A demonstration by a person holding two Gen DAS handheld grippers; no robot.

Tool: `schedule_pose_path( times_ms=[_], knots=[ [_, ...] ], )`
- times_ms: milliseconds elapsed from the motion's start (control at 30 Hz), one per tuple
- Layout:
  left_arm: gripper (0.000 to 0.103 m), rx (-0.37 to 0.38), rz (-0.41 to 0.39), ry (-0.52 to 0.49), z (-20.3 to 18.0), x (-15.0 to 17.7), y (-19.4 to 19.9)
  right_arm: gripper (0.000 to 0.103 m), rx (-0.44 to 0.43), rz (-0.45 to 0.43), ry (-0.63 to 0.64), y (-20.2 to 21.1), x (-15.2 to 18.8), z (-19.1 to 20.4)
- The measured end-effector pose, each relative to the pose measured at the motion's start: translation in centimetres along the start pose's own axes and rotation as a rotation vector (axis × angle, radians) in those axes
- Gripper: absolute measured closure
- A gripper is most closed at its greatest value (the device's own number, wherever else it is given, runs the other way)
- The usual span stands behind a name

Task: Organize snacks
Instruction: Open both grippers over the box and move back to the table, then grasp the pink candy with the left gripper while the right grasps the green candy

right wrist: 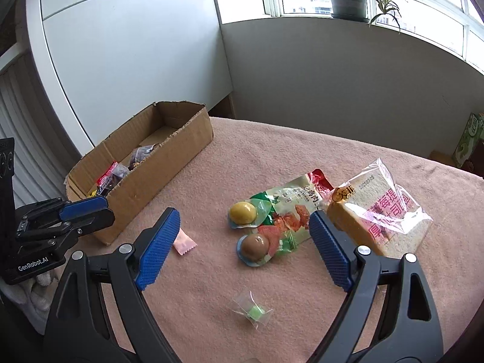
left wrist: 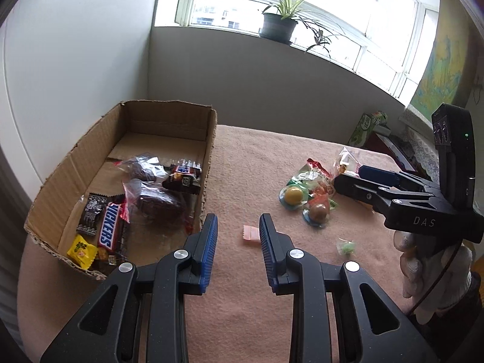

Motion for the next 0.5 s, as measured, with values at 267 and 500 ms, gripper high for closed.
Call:
schedule_pose_path(
  times_ms=[267,500],
  knots=[
    [0.076,0.132,0.114,-0.017,-4.6,2.2,-2.6,0.019,-0.012,0.087,0.043,-0.7,4.5,-1.3],
    [0.076,0.11,0.189,0.02,-4.4,2.9,-5.2,0.034,-0.03,0.142,0.059,-1.4,6.8,-2.3]
  ],
)
Point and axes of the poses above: each gripper's, at about its wrist camera, not at the fingertips, and y roughly against the way its jaws point, z to its left, x to its underside, the point moved 9 cm from there along -y, roughly the way its jaws point, and after that the axes turned 7 degrees about -y, right-handed, at the moved point
